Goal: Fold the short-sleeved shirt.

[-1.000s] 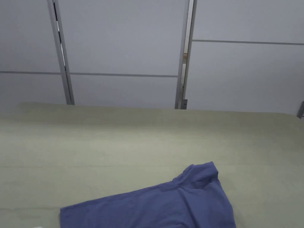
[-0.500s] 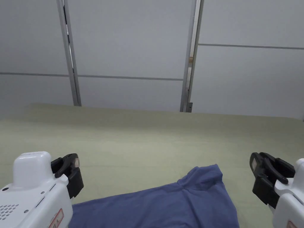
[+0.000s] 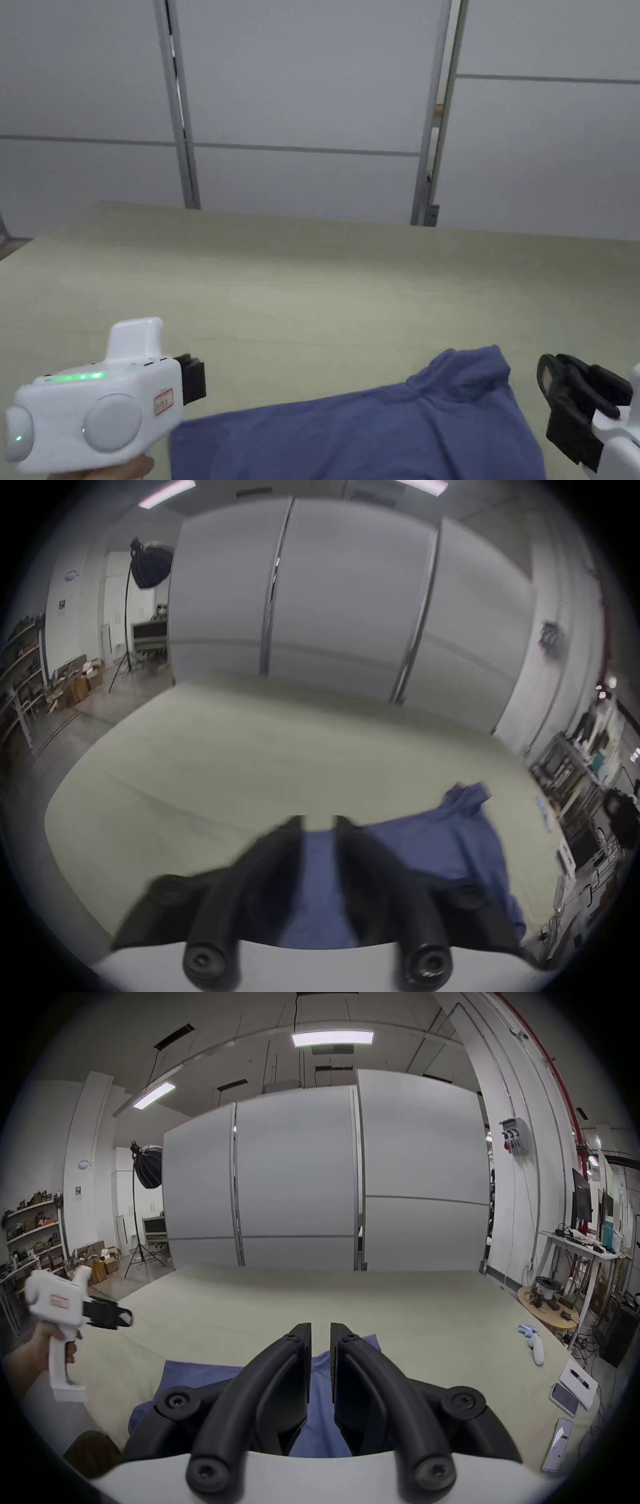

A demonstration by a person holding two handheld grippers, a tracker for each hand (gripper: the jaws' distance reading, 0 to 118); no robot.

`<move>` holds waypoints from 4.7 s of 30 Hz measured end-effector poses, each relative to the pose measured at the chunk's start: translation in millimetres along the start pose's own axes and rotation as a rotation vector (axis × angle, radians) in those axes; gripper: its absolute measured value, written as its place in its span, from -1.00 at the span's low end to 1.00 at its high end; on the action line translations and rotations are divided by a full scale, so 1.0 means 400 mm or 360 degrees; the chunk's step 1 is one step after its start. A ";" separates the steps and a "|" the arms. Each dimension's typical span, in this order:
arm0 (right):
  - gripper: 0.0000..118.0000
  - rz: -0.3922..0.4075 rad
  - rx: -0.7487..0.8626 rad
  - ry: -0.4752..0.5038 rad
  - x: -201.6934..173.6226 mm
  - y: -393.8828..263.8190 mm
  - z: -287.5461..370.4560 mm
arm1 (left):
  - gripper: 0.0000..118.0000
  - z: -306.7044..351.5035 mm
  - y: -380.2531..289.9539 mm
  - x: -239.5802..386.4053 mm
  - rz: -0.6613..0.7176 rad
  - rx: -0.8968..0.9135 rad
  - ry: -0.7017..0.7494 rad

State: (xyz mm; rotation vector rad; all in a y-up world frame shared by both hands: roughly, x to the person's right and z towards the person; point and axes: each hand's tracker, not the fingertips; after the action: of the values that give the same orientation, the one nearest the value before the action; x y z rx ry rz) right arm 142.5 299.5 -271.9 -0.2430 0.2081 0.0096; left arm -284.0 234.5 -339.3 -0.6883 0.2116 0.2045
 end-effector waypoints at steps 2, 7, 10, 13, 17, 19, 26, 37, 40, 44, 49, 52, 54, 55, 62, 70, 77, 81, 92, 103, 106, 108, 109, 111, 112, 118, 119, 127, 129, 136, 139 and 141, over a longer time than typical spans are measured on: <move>-0.75 0.0009 -0.0050 0.0002 -0.001 -0.015 -0.024 | 1.00 -0.113 0.002 -0.024 0.0059 -0.0274 -0.0006; -0.75 -0.0006 -0.0239 0.0004 0.044 -0.092 -0.128 | 1.00 -0.317 -0.032 -0.056 0.0146 -0.0459 0.0044; -0.75 -0.0016 -0.0337 -0.0014 0.056 -0.133 -0.186 | 1.00 -0.406 -0.062 -0.064 0.0096 -0.0539 0.0119; -0.75 -0.0031 -0.0400 -0.0011 0.055 -0.165 -0.227 | 0.67 -0.466 -0.086 -0.069 0.0063 -0.0538 0.0220; -0.75 -0.0039 -0.0480 -0.0012 0.045 -0.197 -0.275 | 0.25 -0.494 -0.120 -0.088 0.0107 -0.0560 0.0226; -0.75 -0.0039 -0.0507 -0.0011 0.051 -0.216 -0.296 | 0.21 -0.488 -0.115 -0.083 0.0090 -0.0545 0.0227; 1.00 -0.0143 -0.0739 -0.0049 0.130 -0.249 -0.453 | -0.89 -0.422 -0.109 -0.081 0.0197 -0.0435 0.0032; 1.00 -0.0461 -0.1212 -0.0430 0.313 -0.366 -0.843 | -0.89 -0.386 -0.104 -0.027 0.0025 -0.0379 -0.0054; 0.84 -0.0521 -0.1289 -0.0368 0.291 -0.407 -0.881 | -0.89 -0.406 -0.105 -0.018 0.0037 -0.0422 -0.0082; 0.24 -0.0124 -0.1063 -0.0322 0.212 -0.403 -0.839 | -0.89 -0.418 -0.100 -0.006 -0.0010 -0.0431 -0.0072; -0.91 -0.0229 -0.1048 -0.0204 0.180 -0.386 -0.806 | -0.89 -0.386 -0.088 0.005 -0.0032 -0.0396 -0.0087; -0.91 -0.0221 -0.0706 -0.0274 0.158 -0.329 -0.718 | -0.89 -0.330 -0.073 0.002 -0.0036 -0.0329 -0.0099; -0.91 -0.0285 -0.0572 -0.0219 0.151 -0.271 -0.646 | -0.89 -0.278 -0.056 -0.001 -0.0078 -0.0233 -0.0078; -0.91 -0.0289 -0.0546 -0.0167 0.146 -0.246 -0.616 | -0.89 -0.256 -0.050 -0.001 -0.0092 -0.0197 -0.0071; -0.91 -0.0198 -0.0138 -0.0103 0.109 -0.076 -0.306 | -0.89 -0.020 -0.010 0.009 -0.0081 0.0124 -0.0138; -0.91 -0.0129 0.0371 -0.0194 0.082 0.057 0.022 | -0.89 0.291 -0.012 0.044 -0.0048 0.0799 -0.0086; -0.91 -0.0137 0.0733 -0.0233 0.033 0.185 0.225 | -0.89 0.491 0.030 0.074 0.0046 0.1166 -0.0170; -0.91 -0.0121 0.0804 -0.0224 0.043 0.268 0.229 | -0.89 0.520 0.111 0.083 0.0086 0.1195 -0.0236; -0.91 -0.0095 0.0826 -0.0178 0.121 0.512 -0.003 | -0.89 0.425 0.466 0.156 0.0161 0.1178 -0.0269; -0.91 -0.0048 0.0944 -0.0226 0.189 0.702 -0.349 | -0.89 0.209 0.760 0.222 0.0215 0.1233 -0.0237; -0.91 -0.0024 0.0973 -0.0241 0.197 0.726 -0.422 | -0.89 0.149 0.804 0.233 0.0231 0.1262 -0.0245; -0.91 -0.0047 0.0950 -0.0223 0.198 0.723 -0.459 | -0.89 0.112 0.814 0.240 0.0246 0.1268 -0.0260; -0.91 -0.0060 0.0930 -0.0209 0.201 0.716 -0.479 | -0.89 0.086 0.819 0.234 0.0250 0.1268 -0.0272; -0.91 -0.0054 0.0907 -0.0221 0.194 0.691 -0.504 | -0.89 0.051 0.810 0.240 0.0247 0.1257 -0.0271; -0.91 -0.0046 0.0888 -0.0221 0.193 0.674 -0.515 | -0.89 0.034 0.798 0.242 0.0241 0.1250 -0.0271; -0.91 -0.0017 0.0737 -0.0155 0.207 0.537 -0.542 | -0.89 0.002 0.671 0.212 0.0185 0.1216 -0.0259; -0.91 -0.0035 0.0699 -0.0130 0.198 0.507 -0.529 | -0.89 0.004 0.644 0.203 0.0183 0.1200 -0.0259; -0.91 -0.0057 0.0377 0.0016 0.195 0.248 -0.388 | -0.89 0.084 0.363 0.127 -0.0017 0.1013 -0.0161; -0.91 -0.0049 0.0287 0.0029 0.194 0.178 -0.328 | -0.89 0.117 0.284 0.106 -0.0054 0.0908 -0.0192; -0.91 -0.0091 -0.0179 0.0004 0.173 -0.063 -0.077 | -0.89 0.196 0.010 0.045 -0.0242 0.0527 -0.0188; -0.91 -0.0121 -0.0407 0.0000 0.156 -0.160 -0.008 | -0.89 0.187 -0.099 0.015 -0.0236 0.0289 -0.0200; -0.91 -0.0190 -0.0551 -0.0036 0.146 -0.221 0.025 | -0.89 0.162 -0.172 -0.013 -0.0289 0.0148 -0.0184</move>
State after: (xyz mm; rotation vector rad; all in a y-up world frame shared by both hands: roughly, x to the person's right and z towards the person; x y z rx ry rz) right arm 204.8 215.3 -253.5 -0.5995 0.1682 -0.0708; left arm -263.3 223.9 -247.4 -0.5974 0.0468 0.0598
